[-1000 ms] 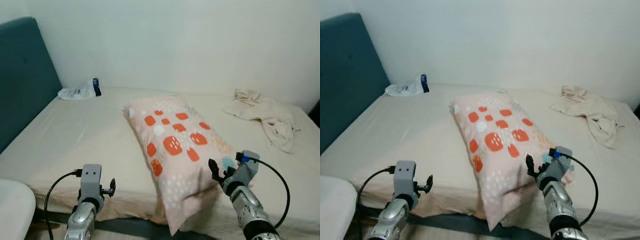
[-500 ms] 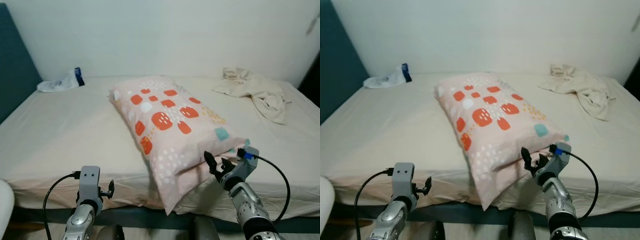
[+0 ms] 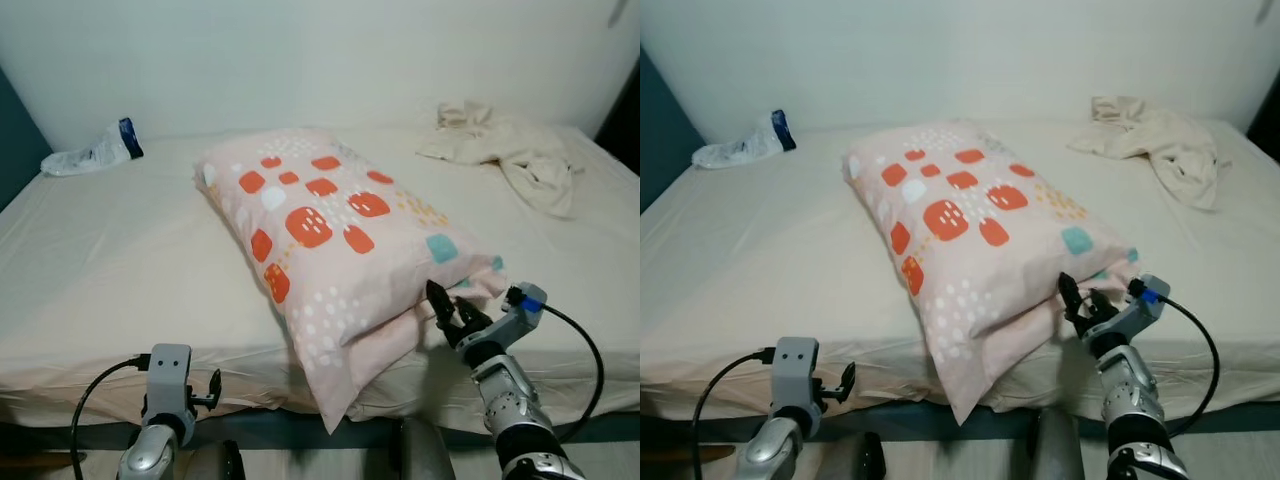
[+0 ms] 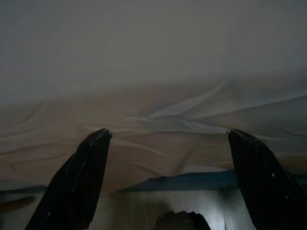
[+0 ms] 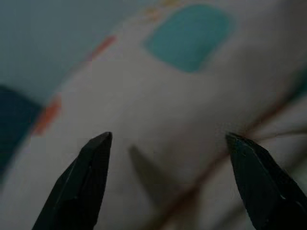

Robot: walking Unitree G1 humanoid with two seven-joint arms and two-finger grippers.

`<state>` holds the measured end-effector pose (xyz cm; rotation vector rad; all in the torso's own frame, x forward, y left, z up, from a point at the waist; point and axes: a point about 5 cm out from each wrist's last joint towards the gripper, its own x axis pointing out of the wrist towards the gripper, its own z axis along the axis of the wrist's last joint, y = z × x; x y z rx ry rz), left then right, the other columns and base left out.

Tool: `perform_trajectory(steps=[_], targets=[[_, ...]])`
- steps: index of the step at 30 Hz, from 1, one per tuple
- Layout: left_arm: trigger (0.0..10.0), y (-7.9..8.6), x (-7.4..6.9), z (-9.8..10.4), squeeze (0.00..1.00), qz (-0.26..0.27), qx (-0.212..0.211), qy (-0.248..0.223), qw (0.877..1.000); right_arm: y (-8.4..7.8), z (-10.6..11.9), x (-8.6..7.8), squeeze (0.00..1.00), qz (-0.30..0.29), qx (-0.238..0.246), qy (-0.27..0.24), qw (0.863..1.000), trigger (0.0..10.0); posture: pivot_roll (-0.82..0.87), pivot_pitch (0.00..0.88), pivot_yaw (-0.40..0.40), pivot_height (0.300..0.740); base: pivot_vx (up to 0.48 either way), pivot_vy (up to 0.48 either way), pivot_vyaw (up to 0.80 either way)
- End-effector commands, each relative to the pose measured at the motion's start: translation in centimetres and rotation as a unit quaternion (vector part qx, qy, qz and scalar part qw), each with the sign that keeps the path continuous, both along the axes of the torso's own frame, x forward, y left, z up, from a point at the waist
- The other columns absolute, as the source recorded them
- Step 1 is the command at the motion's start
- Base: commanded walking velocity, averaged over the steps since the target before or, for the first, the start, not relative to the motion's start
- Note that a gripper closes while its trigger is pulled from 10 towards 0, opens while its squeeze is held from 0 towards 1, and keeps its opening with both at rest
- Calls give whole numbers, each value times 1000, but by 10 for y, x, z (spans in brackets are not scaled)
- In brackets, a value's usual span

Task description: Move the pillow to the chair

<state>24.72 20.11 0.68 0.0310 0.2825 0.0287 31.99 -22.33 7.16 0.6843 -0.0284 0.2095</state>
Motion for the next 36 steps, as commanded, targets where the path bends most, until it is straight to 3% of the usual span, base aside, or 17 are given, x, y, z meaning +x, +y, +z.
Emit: perform_trajectory(steps=[1, 3, 7, 11, 13, 15, 22, 23, 26, 30, 32, 36], targets=[[10000, 8, -7, -3, 0, -2, 13, 16, 1000, 5, 11, 4, 0, 22, 30, -40, 998, 10000, 37, 137, 66, 505, 0, 0, 0], [10000, 13, -14, -3, 0, -1, 21, 21, 1000, 7, 21, 9, 0, 29, 41, -66, 997, 10000, 63, 158, 72, 505, 0, 0, 0], [10000, 17, -19, -2, 0, 2, 24, 23, 999, 3, 26, 13, 0, 15, 46, -71, 996, 10000, 73, 169, 71, 505, 0, 0, 0], [10000, 19, -28, 2, 0, 2, 25, 27, 999, -11, 26, 21, 0, -59, 31, -29, 997, 10000, 98, 200, 79, 505, 0, 0, 0], [10000, 17, -31, 3, 0, -2, 26, 29, 999, -16, 31, 25, 0, -89, 58, -28, 994, 10000, 107, 209, 81, 505, 0, 0, 0], [10000, 16, -36, 5, 0, -6, 27, 31, 999, -12, 41, 32, 0, -81, 110, -54, 989, 10000, 129, 229, 85, 505, 0, 0, 0], [10000, 16, -42, 8, 0, -8, 27, 33, 999, 2, 50, 41, 0, -51, 149, -63, 986, 10000, 143, 246, 88, 505, 0, 0, 0], [10000, 16, -43, 8, 0, -10, 27, 34, 999, 10, 51, 45, 0, -40, 159, -54, 985, 10000, 142, 250, 87, 505, 0, 0, 0], [10000, 13, -45, 10, 0, -11, 26, 37, 999, 34, 48, 53, 0, -23, 198, -3, 980, 10000, 134, 253, 74, 505, 0, 0, 0], [10000, 10, -45, 12, 0, -10, 23, 37, 999, 43, 39, 50, 0, -28, 226, 11, 974, 10000, 136, 252, 59, 505, 0, 0, 0], [10000, 9, -45, 13, 0, -9, 22, 37, 999, 42, 33, 47, 0, -37, 232, 19, 972, 10000, 130, 251, 56, 505, 0, 0, 0], [10000, 5, -46, 12, 0, -11, 18, 41, 999, 29, 2, 28, 0, -91, 233, 76, 965, 10000, 109, 255, 57, 505, 0, 0, 0]])
